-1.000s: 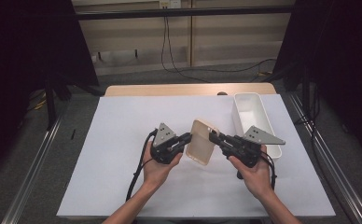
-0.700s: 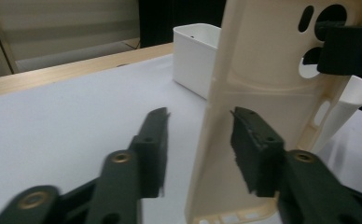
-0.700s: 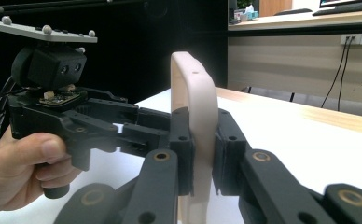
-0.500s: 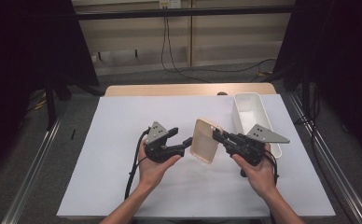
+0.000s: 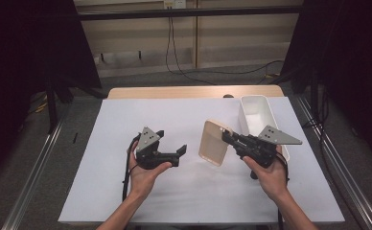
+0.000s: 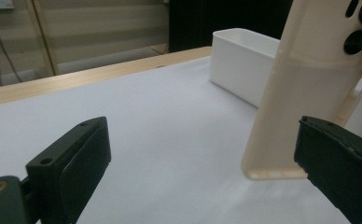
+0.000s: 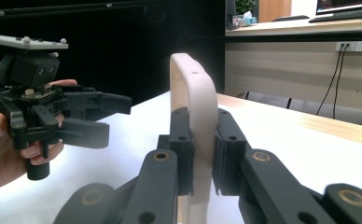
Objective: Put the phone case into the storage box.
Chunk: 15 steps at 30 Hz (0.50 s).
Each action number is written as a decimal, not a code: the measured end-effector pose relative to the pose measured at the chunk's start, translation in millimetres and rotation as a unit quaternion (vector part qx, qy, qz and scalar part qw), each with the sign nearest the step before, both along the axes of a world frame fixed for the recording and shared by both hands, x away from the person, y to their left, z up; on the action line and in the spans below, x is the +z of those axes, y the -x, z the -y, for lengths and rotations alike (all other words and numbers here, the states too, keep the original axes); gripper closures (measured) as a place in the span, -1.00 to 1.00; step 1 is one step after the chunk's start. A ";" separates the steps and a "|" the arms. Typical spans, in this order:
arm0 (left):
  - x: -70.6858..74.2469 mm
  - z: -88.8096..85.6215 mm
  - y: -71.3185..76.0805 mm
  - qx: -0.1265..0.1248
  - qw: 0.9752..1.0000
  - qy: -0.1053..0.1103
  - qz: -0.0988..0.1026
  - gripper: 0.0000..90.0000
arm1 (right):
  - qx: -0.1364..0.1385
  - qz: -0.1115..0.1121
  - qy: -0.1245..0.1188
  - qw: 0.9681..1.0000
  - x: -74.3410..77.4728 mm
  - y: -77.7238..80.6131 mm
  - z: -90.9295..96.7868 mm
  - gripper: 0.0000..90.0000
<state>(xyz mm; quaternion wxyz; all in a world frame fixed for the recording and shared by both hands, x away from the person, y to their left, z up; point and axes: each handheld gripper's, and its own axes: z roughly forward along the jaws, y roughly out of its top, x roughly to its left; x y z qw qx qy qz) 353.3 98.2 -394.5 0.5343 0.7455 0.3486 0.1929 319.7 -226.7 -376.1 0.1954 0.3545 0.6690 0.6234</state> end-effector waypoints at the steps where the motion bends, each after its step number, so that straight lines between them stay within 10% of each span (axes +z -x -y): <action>1: 0.1 -0.2 0.9 0.004 1.000 -0.008 0.004 -0.92 | 0.000 0.002 0.000 1.000 0.8 -0.1 0.8 0.79; 15: -8.4 -28.5 4.2 -0.020 1.000 0.001 -0.014 -0.83 | -0.007 0.010 -0.001 1.000 10.4 -1.3 12.6 0.79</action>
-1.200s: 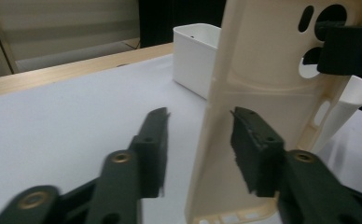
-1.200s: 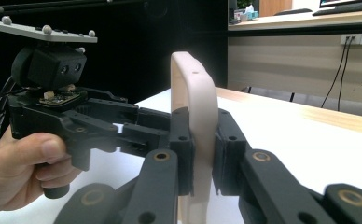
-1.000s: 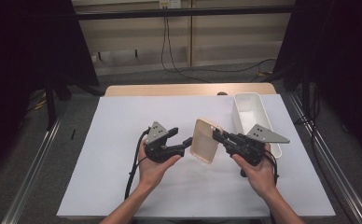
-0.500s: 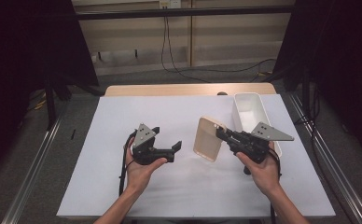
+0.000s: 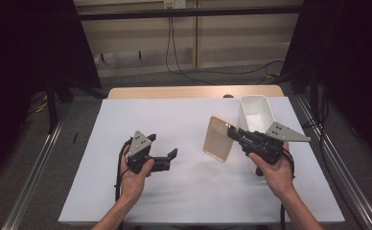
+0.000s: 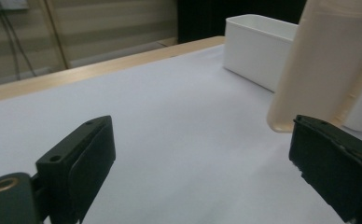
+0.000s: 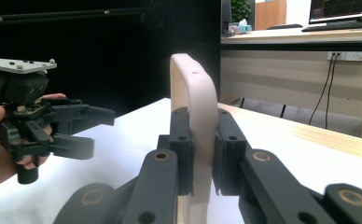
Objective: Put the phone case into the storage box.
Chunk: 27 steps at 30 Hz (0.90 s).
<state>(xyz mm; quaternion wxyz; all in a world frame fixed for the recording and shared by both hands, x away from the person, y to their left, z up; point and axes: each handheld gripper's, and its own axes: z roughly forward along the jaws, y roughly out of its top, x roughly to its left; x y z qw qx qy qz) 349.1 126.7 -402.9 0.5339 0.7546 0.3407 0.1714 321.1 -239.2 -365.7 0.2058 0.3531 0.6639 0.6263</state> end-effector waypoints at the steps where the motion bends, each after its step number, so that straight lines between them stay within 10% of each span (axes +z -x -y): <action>1: -1.1 -1.9 1.0 0.001 1.000 0.001 0.001 -0.83 | -0.002 -0.001 0.000 1.000 -0.1 -0.5 1.0 0.79; 11: -7.3 -21.6 8.8 0.033 0.999 -0.016 0.021 -0.84 | 0.000 -0.003 0.005 1.000 0.1 -6.0 4.5 0.79; 27: -24.0 -58.6 19.5 0.067 0.997 0.040 0.017 -0.84 | -0.007 0.004 0.011 1.000 7.0 -9.3 17.0 0.79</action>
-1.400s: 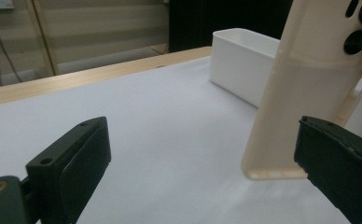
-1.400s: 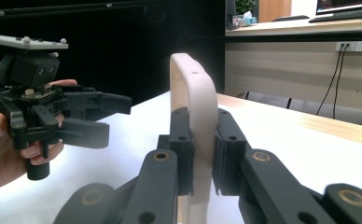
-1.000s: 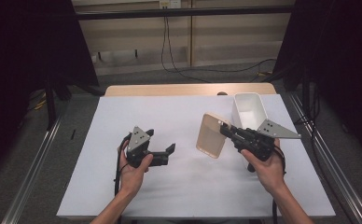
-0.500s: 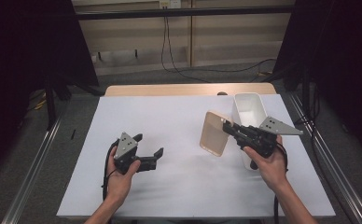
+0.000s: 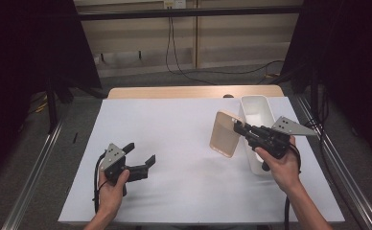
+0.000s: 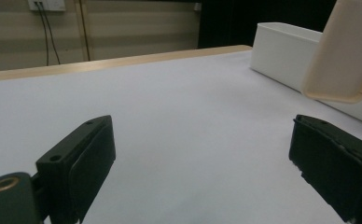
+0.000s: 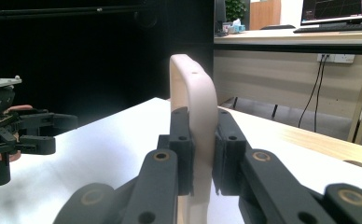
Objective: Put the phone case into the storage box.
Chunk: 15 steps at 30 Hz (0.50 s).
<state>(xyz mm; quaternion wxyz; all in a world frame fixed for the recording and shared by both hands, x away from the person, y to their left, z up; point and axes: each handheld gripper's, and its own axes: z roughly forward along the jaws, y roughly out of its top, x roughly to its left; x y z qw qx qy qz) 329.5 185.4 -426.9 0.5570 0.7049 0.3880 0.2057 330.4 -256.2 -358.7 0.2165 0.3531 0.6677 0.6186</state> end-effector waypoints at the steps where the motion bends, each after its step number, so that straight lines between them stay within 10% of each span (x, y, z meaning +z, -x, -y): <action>1: -0.7 -2.3 0.5 0.003 1.000 0.001 0.005 -0.85 | -0.002 0.001 0.001 1.000 -0.3 -0.4 1.0 0.79; 15: -5.4 -31.5 7.6 0.026 0.999 0.016 0.018 -0.93 | -0.001 0.010 -0.005 1.000 5.7 -4.9 12.0 0.79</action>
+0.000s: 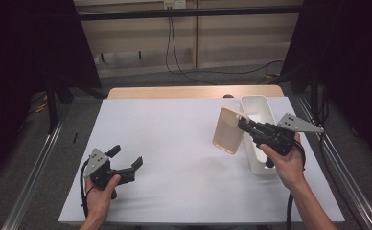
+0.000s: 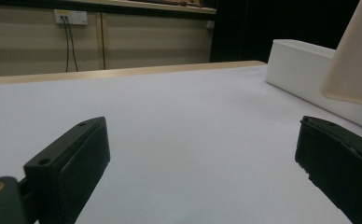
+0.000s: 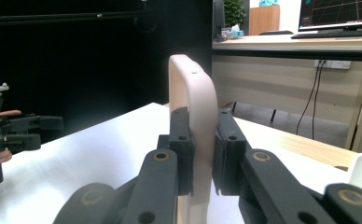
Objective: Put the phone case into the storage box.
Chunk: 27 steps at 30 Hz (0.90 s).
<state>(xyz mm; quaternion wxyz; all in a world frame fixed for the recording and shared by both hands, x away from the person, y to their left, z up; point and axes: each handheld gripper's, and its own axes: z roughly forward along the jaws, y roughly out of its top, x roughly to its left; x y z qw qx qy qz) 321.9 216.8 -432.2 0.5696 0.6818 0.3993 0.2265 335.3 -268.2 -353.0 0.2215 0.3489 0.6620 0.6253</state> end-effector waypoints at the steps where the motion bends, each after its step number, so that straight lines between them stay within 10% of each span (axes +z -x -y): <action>1: -0.6 0.4 0.5 -0.005 1.000 -0.003 -0.002 -0.93 | -0.001 0.000 -0.001 1.000 1.0 -0.5 0.9 0.79; 27: -2.1 8.9 4.3 -0.026 0.999 -0.016 0.008 -0.90 | -0.010 0.015 0.005 1.000 27.8 -17.0 23.7 0.79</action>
